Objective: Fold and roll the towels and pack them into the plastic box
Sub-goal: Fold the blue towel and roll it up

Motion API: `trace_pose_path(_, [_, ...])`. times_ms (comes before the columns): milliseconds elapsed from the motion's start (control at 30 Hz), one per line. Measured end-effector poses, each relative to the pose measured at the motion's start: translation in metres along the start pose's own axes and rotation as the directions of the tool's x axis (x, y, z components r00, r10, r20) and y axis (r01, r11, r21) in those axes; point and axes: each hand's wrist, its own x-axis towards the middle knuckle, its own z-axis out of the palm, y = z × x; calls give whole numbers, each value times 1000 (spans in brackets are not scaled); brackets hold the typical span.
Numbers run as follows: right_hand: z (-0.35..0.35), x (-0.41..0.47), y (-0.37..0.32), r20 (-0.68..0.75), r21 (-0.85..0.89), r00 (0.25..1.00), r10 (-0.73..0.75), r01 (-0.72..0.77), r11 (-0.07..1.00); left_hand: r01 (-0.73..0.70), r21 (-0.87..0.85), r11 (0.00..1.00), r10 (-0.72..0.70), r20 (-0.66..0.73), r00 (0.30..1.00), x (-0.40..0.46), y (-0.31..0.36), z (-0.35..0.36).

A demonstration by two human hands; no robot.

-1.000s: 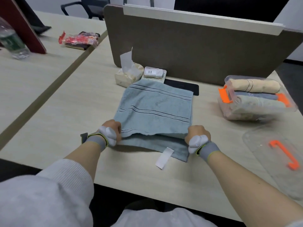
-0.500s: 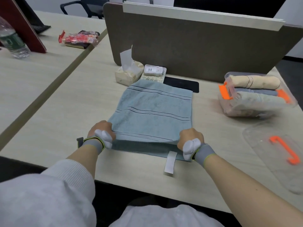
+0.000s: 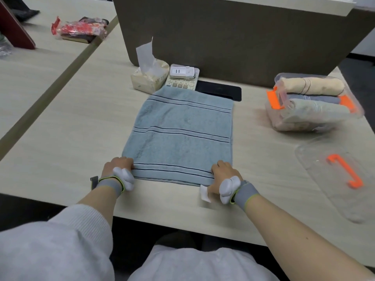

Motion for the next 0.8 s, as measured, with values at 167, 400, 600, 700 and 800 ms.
trace_pose_path(167, [-3, -1, -2, 18, -46, 1000, -6, 7, 999, -14, 156, 988, 26, -73, 997, -7, 10, 1])
trace_pose_path(400, [-29, -1, 10, 116, -169, 993, 18, 2, 986, -65, 152, 986, 76, -68, 995, -7, 22, -21])
trace_pose_path(600, [-78, 4, 37, 18, -123, 984, 176, -173, 977, -133, 5, 991, 133, -33, 991, 7, 49, -76])
trace_pose_path(700, [-105, 4, 45, 70, -175, 983, 171, -157, 972, -139, 47, 989, 137, 30, 990, 12, 62, -101])
trace_pose_path(800, [-124, 8, 48, 65, -124, 981, 185, -176, 977, -148, 9, 989, 148, 54, 988, 33, 62, -107])
